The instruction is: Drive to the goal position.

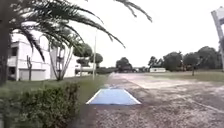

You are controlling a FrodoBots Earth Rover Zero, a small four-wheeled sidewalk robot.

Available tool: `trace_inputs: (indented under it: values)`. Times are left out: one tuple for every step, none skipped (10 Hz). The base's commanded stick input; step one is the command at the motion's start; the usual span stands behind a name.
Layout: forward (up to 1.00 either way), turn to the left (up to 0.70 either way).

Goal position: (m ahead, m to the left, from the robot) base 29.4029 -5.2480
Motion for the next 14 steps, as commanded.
trace_inputs:
  values:
    - [0.5, 0.0]
    - [0.5, 0.0]
    - [0.5, 0.0]
    - [0.5, 0.0]
    - [0.5, 0.0]
    - [0.5, 0.0]
    - [0.5, 0.0]
    - [0.5, 0.0]
    - [0.5, 0.0]
    - [0.5, 0.0]
    - [0.5, 0.0]
    - [0.5, 0.0]
    - [0.5, 0.0]
    - [0.5, 0.0]
